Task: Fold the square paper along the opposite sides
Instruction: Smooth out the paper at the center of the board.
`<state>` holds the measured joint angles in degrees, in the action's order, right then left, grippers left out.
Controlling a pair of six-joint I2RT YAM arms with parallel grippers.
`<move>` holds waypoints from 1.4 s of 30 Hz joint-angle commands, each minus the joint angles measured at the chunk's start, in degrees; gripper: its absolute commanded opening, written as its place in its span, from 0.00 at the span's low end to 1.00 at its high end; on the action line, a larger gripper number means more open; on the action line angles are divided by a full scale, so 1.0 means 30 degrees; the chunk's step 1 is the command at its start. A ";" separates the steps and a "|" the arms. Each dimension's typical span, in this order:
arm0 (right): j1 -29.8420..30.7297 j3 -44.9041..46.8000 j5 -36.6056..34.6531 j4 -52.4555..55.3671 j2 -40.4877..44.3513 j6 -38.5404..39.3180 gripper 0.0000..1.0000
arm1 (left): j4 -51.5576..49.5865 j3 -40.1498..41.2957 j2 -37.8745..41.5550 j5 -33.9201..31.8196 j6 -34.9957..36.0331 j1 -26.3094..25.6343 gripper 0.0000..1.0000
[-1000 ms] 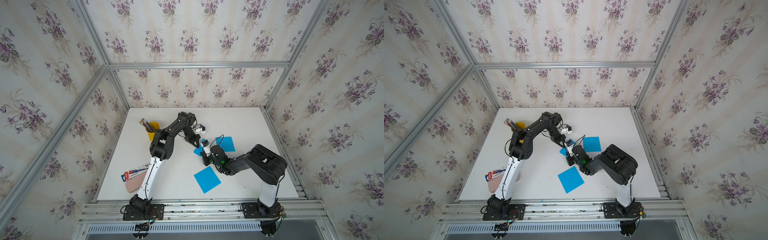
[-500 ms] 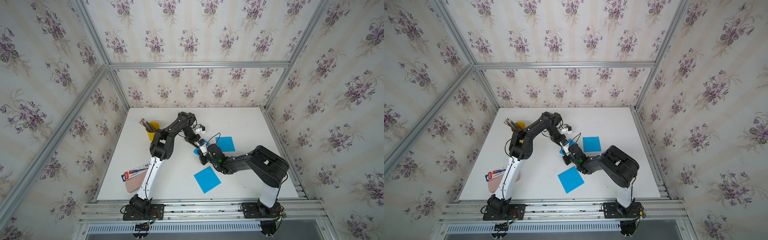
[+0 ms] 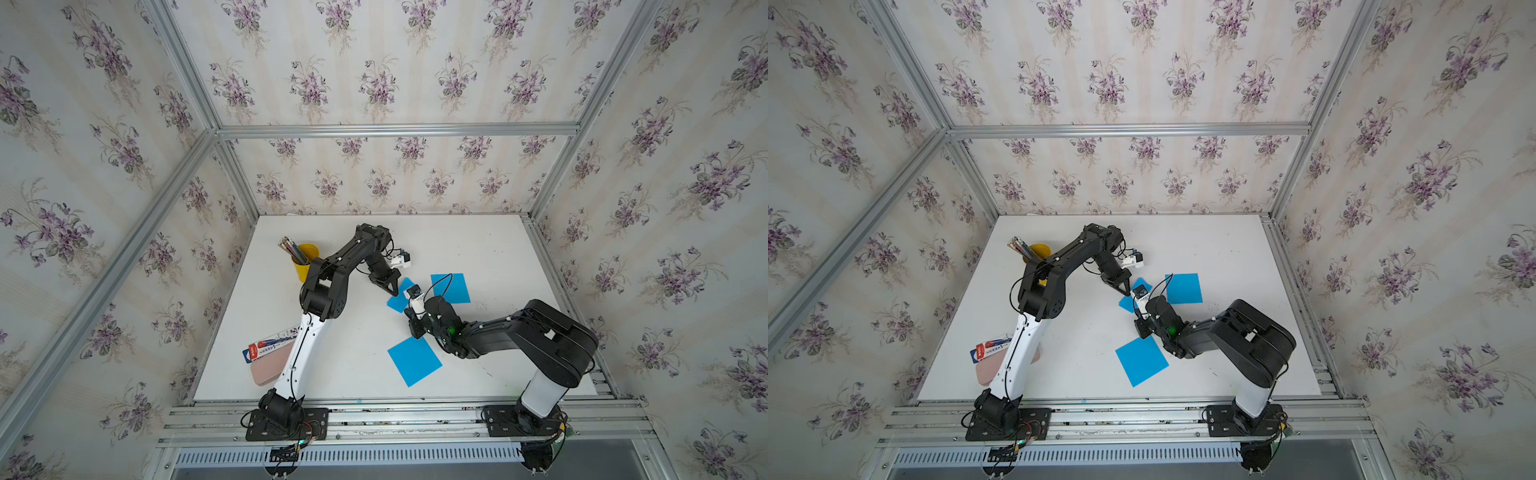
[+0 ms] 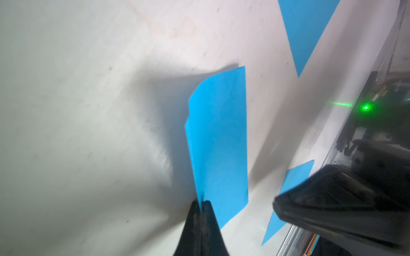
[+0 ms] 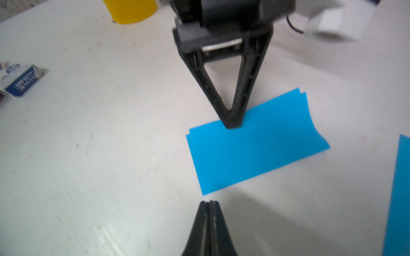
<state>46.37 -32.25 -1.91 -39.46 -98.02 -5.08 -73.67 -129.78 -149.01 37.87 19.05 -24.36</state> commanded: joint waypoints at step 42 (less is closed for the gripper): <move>-0.5930 -0.4122 0.1432 0.1297 -0.5297 -0.6008 0.00 | 0.0809 0.0450 -0.0390 -0.3089 -0.0168 0.0122 0.00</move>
<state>28.82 -45.15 3.22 -40.51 -113.82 -22.68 -73.45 -129.34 -149.10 38.92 18.44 -24.03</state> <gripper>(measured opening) 0.067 0.059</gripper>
